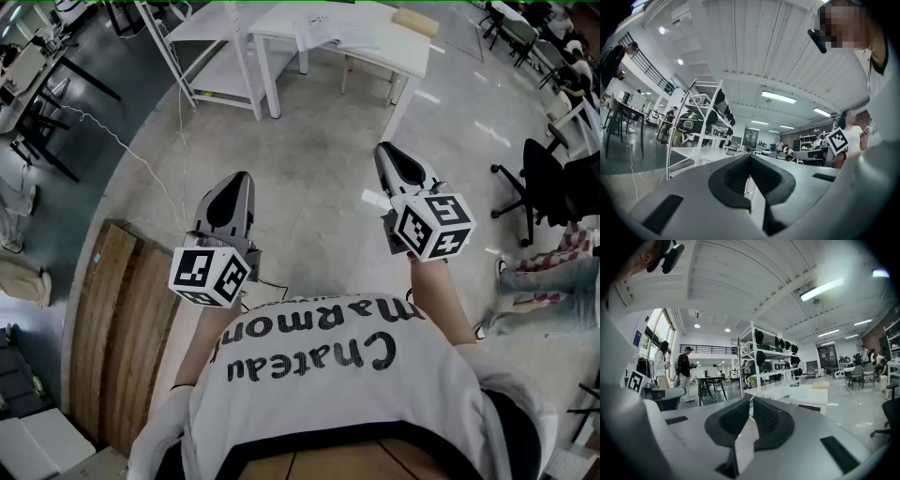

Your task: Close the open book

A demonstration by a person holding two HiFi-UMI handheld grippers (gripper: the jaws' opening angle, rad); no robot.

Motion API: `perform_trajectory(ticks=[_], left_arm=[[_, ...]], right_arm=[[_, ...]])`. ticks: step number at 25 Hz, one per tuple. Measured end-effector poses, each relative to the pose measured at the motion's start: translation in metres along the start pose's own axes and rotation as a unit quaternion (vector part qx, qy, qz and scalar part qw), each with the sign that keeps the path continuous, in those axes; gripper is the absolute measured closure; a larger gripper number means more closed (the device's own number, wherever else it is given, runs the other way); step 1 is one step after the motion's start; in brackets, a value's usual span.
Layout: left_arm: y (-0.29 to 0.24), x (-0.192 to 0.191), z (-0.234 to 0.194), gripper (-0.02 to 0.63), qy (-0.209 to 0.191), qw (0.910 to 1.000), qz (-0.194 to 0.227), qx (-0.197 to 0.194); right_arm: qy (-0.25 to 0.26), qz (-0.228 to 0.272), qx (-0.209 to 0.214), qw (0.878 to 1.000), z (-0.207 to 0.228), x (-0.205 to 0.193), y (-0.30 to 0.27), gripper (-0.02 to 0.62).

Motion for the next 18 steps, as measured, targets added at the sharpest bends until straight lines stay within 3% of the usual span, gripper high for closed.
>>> perform_trajectory(ticks=[18], left_arm=[[0.019,0.019,-0.056,0.583,0.008,0.9996,0.019,-0.021]], right_arm=[[-0.023,0.043,-0.018,0.999,-0.043,0.0,-0.022,0.551]])
Point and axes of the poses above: the fingertips, and each gripper's own axes: y backward along the fingers, z to its right, x out of its top, the point moved 1 cm from there along y, backward along the fingers, and after that the axes turned 12 degrees about z, right-handed, at the moved point
